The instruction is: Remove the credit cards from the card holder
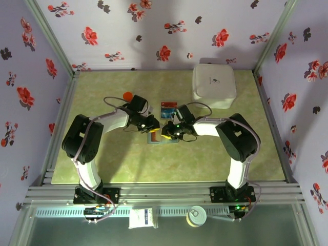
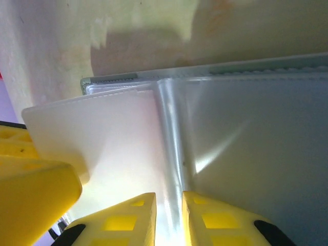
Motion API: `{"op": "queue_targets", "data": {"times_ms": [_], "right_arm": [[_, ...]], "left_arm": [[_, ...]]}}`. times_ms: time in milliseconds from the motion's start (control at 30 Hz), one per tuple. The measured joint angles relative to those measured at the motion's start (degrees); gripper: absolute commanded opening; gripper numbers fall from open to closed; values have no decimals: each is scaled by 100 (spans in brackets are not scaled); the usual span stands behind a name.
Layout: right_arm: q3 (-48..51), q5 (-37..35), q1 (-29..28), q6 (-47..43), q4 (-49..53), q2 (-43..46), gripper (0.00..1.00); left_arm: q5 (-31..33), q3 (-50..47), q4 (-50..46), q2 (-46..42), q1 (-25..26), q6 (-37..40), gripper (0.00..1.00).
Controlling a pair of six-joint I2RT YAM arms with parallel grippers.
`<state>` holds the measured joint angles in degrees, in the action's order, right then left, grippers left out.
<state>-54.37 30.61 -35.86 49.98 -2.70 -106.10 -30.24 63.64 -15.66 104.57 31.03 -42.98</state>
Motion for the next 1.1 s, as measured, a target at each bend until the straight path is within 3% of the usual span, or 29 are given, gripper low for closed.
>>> {"op": "queue_targets", "data": {"times_ms": [467, 1100], "right_arm": [[863, -883, 557, 2, 85, 1475, 21], [1097, -1012, 625, -2, 199, 1759, 22]], "left_arm": [[-83, 352, -105, 203, 313, -2, 20], [-280, 850, 37, 922, 516, -151, 27]]}}
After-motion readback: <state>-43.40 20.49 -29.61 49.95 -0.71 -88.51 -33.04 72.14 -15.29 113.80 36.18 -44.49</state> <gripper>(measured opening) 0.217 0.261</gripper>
